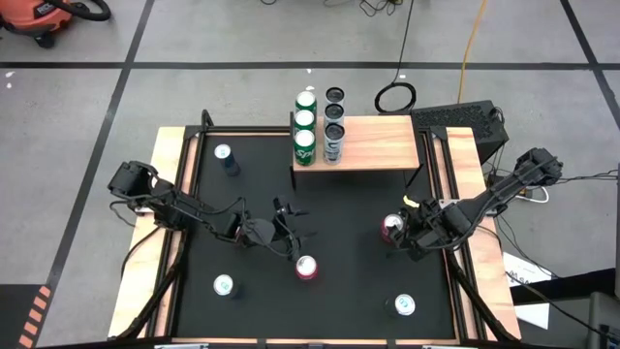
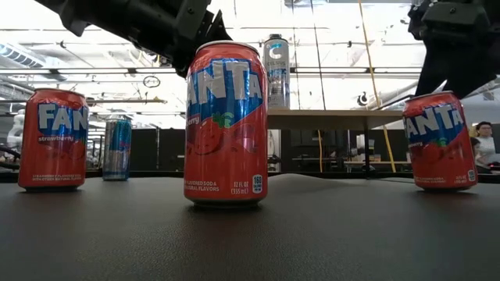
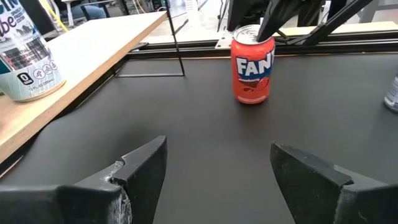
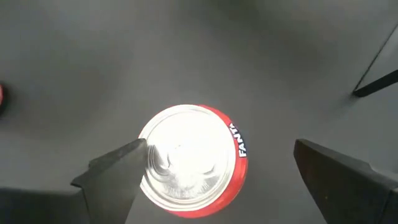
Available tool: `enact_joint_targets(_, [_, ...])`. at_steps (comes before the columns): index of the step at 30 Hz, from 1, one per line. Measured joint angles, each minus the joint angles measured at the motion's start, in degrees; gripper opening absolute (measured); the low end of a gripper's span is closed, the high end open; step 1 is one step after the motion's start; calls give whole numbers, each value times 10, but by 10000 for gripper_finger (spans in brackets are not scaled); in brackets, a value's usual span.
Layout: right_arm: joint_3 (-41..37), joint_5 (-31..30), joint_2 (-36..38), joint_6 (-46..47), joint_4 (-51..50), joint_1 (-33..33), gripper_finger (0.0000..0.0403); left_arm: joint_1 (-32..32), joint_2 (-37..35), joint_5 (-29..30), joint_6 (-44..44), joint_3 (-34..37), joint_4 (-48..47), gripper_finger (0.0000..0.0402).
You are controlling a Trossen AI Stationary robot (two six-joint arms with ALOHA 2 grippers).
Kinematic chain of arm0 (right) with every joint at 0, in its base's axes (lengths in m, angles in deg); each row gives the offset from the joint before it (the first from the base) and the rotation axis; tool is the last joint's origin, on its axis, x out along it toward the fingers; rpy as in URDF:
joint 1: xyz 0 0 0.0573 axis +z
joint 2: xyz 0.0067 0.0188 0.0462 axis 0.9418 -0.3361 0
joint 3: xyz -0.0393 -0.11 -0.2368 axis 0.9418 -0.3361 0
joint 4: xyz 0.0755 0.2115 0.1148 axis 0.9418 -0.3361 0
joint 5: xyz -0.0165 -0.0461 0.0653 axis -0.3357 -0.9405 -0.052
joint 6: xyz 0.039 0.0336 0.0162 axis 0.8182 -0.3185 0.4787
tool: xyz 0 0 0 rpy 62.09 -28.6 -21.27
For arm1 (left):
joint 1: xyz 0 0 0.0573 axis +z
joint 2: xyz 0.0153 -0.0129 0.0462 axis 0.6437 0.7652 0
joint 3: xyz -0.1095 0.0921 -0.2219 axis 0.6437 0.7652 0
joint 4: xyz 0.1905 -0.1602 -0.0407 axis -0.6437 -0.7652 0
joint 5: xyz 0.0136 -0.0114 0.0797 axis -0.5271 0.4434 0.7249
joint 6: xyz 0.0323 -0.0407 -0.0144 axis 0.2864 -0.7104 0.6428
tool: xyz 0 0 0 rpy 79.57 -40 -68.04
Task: Place canned beverage on shelf
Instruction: Put the right orange soda can on the shelf
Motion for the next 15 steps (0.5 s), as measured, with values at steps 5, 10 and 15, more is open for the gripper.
enact_joint_targets(5, [0,-20,4,5,-32,0,394,0,0,0,0,0,0,280])
enact_joint_targets(10, [10,-20,21,-14,-35,0,394,0,0,0,0,0,-1,280])
enact_joint_targets(15, [29,-27,36,-25,-30,1,393,0,0,0,-12,0,-2,280])
